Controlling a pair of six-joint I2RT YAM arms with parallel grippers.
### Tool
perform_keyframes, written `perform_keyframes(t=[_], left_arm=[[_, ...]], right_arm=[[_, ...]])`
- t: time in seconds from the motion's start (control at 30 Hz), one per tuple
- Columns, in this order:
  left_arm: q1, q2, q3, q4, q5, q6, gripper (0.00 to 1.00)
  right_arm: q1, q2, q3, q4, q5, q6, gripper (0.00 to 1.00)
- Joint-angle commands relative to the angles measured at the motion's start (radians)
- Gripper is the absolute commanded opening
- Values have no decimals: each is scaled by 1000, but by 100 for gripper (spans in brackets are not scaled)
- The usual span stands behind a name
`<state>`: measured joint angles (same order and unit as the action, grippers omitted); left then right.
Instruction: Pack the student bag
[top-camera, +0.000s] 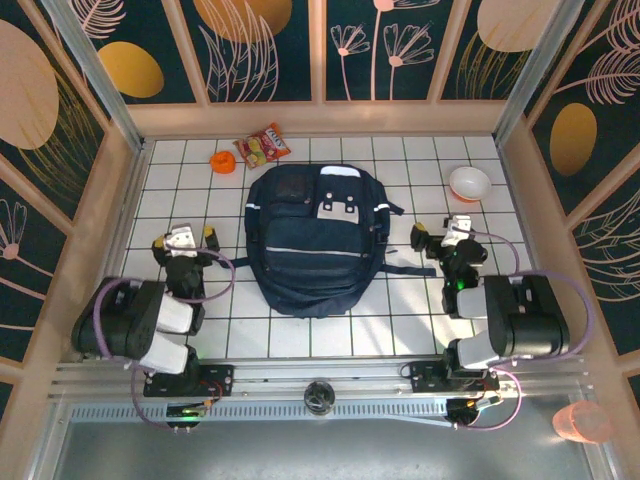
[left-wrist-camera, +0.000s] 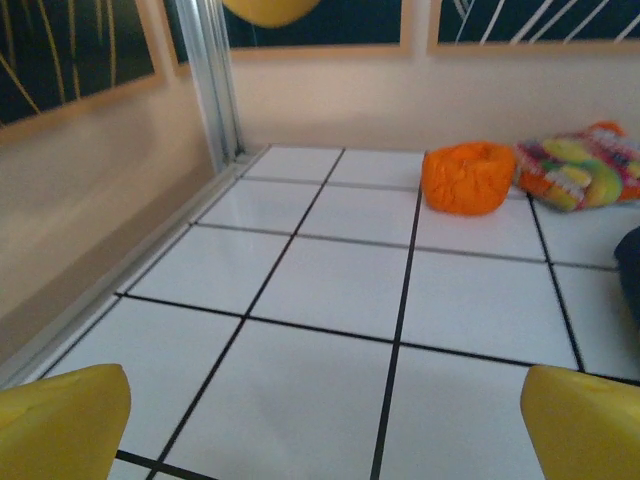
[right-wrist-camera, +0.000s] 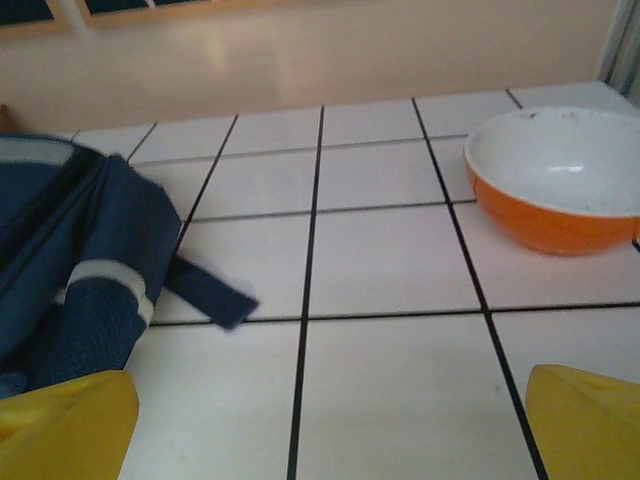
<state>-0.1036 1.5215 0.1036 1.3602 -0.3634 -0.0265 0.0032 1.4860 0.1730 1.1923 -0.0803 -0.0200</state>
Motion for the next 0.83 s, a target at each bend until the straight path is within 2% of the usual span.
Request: perform_keyframes(t=[0.0, 0.03, 0.07, 0.8], left_arm=[[48, -9, 125, -82, 84, -47, 99], [68, 20, 120, -16, 107, -63, 99], [74, 1, 119, -58, 100, -74, 99], [74, -3, 119, -59, 88, -75, 99]], right_arm=[[-32, 80, 0, 235, 10, 11, 99], [-34, 70, 36, 151, 23, 19, 99], [-42, 75, 56, 109, 28, 33, 99], [-44, 76, 52, 125, 31, 35, 99]])
